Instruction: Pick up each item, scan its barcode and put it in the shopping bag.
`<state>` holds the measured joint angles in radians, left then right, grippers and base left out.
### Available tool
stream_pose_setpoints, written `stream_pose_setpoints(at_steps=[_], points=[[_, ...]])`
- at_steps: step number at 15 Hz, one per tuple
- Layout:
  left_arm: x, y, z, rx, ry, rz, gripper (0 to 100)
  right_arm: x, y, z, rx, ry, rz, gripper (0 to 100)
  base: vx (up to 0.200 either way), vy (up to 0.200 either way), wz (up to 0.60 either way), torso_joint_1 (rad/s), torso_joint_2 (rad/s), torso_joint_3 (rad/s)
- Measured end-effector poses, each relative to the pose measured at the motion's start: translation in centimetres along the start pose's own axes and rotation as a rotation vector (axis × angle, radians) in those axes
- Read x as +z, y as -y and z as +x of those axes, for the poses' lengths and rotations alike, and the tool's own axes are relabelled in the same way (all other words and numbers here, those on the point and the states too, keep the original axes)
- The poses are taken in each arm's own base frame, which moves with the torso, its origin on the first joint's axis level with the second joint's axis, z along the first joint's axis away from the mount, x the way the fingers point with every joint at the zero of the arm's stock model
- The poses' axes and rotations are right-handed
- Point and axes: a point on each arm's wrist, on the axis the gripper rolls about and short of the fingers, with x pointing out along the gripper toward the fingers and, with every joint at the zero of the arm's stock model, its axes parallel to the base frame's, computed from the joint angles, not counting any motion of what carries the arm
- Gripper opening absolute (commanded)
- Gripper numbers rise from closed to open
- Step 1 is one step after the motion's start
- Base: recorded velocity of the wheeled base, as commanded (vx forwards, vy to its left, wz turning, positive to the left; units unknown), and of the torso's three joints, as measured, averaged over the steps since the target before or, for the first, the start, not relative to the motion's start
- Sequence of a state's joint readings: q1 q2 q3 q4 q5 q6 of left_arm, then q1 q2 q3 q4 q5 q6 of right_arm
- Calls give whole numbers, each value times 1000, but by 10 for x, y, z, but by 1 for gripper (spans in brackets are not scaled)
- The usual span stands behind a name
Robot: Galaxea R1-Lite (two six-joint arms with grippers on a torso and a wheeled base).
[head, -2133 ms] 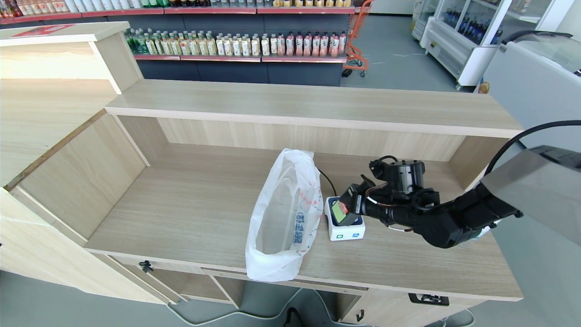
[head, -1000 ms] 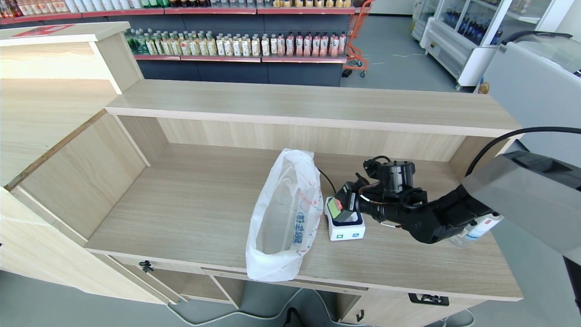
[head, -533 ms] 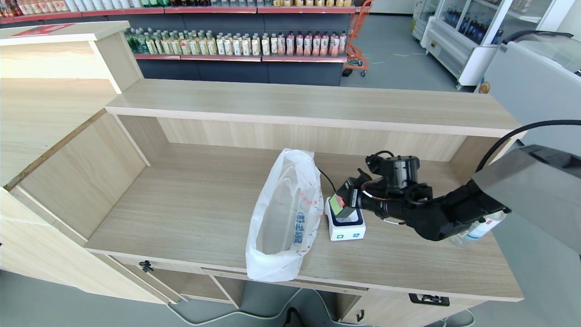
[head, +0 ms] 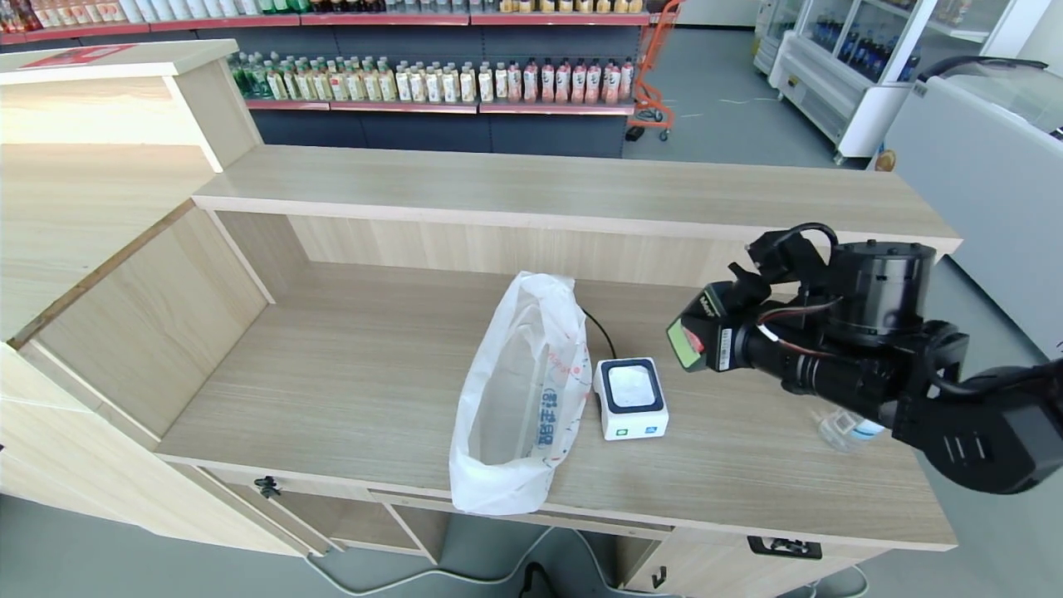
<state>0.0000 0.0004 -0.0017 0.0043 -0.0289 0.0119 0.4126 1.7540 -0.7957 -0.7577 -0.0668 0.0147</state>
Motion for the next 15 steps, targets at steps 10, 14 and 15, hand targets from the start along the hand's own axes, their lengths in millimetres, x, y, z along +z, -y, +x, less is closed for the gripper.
stream_pose_setpoints(at_steps=[10,14,15], points=[[0,0,0,-1,0,0,0,18,4,-46,-14,78,-27,0,0,140,0,3,1,2],[0,0,0,0,0,0,0,8,-7,-42,5,38,-30,0,0,200,0,-4,2,2],[0,0,0,0,0,0,0,3,-10,-37,11,22,-32,0,0,0,0,0,0,0]])
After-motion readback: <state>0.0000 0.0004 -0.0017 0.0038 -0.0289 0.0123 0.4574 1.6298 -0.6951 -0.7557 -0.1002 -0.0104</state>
